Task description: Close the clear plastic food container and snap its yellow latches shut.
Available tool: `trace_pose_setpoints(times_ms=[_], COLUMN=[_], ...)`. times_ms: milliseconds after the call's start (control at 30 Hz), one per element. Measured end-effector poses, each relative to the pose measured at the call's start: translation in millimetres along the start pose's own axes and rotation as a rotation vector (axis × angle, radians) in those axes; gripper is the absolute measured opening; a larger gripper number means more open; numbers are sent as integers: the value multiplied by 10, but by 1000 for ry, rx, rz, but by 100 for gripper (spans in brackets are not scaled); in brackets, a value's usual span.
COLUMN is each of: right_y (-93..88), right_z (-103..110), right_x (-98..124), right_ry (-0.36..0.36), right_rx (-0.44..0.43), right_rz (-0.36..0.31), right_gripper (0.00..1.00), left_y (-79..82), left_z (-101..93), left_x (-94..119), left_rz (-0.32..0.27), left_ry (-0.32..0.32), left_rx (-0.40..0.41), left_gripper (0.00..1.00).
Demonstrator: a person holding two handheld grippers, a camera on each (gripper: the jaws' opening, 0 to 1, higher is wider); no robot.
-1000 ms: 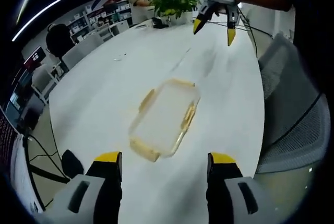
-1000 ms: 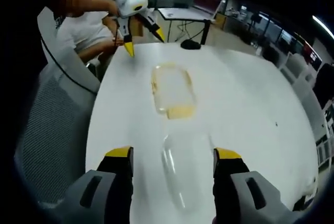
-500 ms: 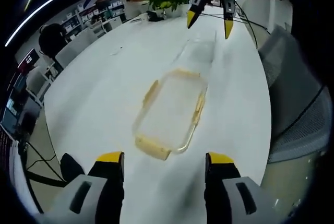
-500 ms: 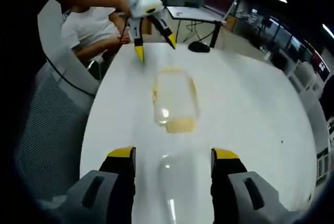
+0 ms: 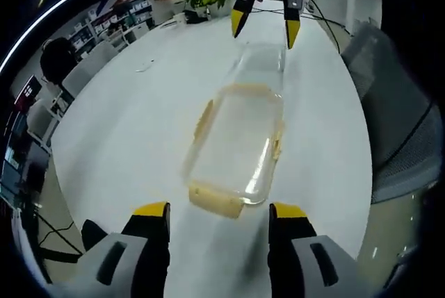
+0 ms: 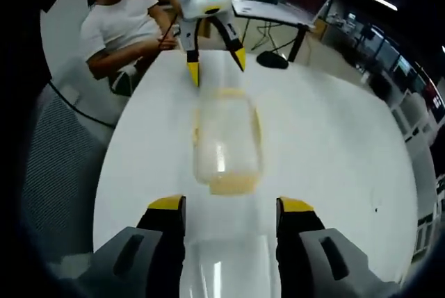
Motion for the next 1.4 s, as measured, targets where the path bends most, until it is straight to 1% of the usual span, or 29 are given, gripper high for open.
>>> trace_pose_setpoints(times_ms=[67, 200, 300, 467, 633, 867, 967, 1133, 1233, 1267, 1400], right_y=[0, -16, -48, -77, -105, -157, -164, -177, -181, -164, -168], right_z=[-3, -7, -21, -66, -81, -84, -56, -52, -62, -63, -73], right_x=[-60, -181, -247, -367, -479, -628, -681, -734, -758, -767, -782], right_ry=[14, 37, 46, 59, 69, 70, 90, 92, 100, 103, 117], right_rx=[11, 38, 51, 37, 27, 52, 45, 49, 37, 19, 2], right_rz=[16, 41, 68, 96, 115, 164, 176, 188, 190, 180, 179], right_gripper=[49, 47, 47, 47, 45, 43, 42, 42, 41, 40, 39], left_y=[-10, -33, -33, -40, -52, -50, -62, -63, -65, -65, -78], left_z=[13, 33, 44, 71, 55, 68, 55, 29, 28, 31, 37], left_x=[-15, -57, -90, -141, -182, -240, -272, -315, -335, -338, -346], left_rz=[9, 30, 37, 50, 66, 74, 84, 86, 85, 84, 77], left_ry=[-7, -23, -34, -44, -63, -79, -89, -111, -125, -127, -156], left_rx=[-6, -49, -60, -77, -106, -119, -140, -141, -133, -131, -98], left_gripper=[49, 46, 46, 44, 41, 37, 36, 34, 33, 34, 33])
Point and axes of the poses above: the point that each gripper's makers call its tool centre point, and the gripper's own axes: x roughly backward along the fingers, z roughly to its left, y roughly out of its top, the point moved 2 cm from there along x, roughly backward along the fingers, and after that the axes turned 2 degrees about y, right-handed, at the moved point
